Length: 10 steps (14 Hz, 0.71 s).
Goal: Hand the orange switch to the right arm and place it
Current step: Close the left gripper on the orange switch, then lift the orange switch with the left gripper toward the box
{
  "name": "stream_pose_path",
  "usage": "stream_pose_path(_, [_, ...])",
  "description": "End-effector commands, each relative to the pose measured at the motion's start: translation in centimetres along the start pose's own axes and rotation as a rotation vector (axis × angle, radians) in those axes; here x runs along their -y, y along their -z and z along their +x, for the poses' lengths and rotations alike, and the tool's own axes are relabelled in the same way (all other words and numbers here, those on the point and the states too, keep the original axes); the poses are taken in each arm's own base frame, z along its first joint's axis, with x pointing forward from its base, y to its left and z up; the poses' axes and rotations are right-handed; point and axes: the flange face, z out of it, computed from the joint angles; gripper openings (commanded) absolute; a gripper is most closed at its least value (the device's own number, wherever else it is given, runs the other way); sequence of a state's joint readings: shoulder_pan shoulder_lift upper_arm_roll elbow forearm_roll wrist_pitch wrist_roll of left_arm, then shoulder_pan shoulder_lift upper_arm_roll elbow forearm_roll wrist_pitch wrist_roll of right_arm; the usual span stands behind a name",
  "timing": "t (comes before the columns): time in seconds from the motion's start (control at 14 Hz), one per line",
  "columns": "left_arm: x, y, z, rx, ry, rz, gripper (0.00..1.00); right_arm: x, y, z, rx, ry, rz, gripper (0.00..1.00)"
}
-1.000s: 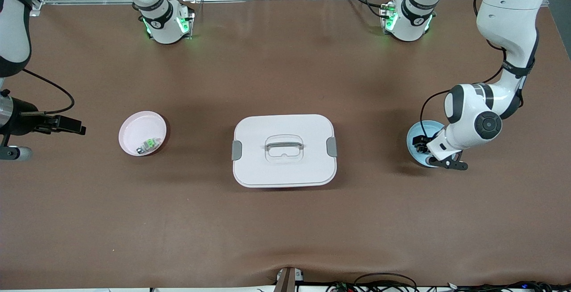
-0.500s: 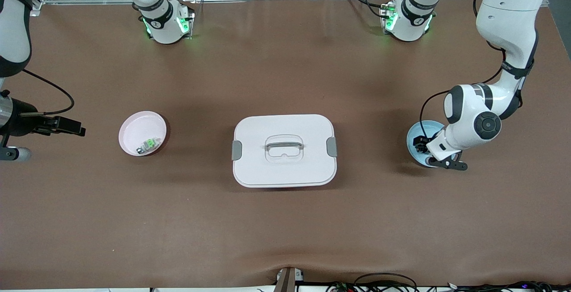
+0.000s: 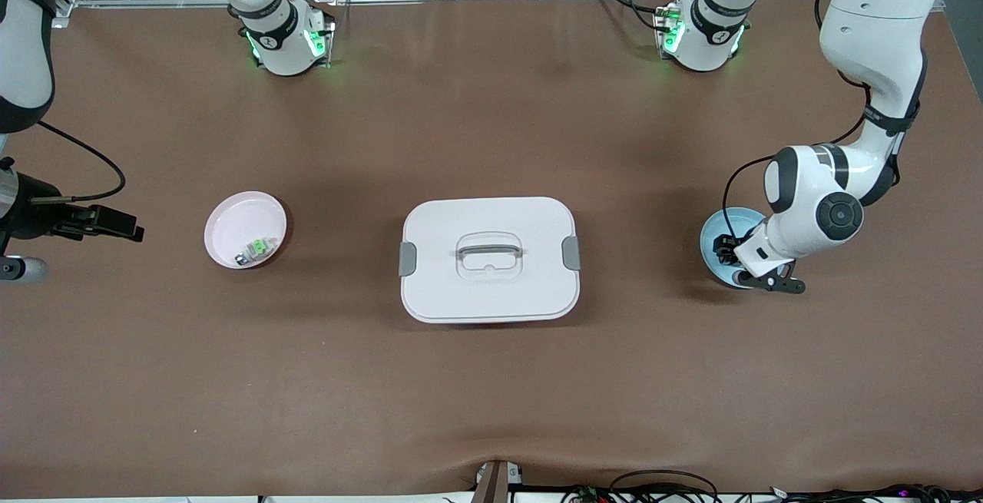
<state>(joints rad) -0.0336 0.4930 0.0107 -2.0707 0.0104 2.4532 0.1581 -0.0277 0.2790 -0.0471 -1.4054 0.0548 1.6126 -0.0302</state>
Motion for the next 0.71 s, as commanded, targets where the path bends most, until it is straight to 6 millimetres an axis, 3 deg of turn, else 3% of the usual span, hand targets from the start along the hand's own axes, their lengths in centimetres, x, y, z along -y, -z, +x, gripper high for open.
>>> stream_pose_path(0.0, [0.0, 1.8, -0.3, -0.007, 0.001, -0.002, 0.08, 0.1, 0.1, -0.1, -0.008, -0.008, 0.009, 1.0])
stream_pose_path(0.29, [-0.1, 5.4, -0.7, 0.004, 0.034, -0.006, 0.08, 0.3, 0.1, 0.0, -0.012, -0.005, 0.009, 1.0])
stream_pose_path(0.64, [-0.9, 13.7, -0.8, 0.076, 0.125, -0.055, 0.09, 0.4, -0.1, -0.2, 0.008, 0.001, 0.01, 1.0])
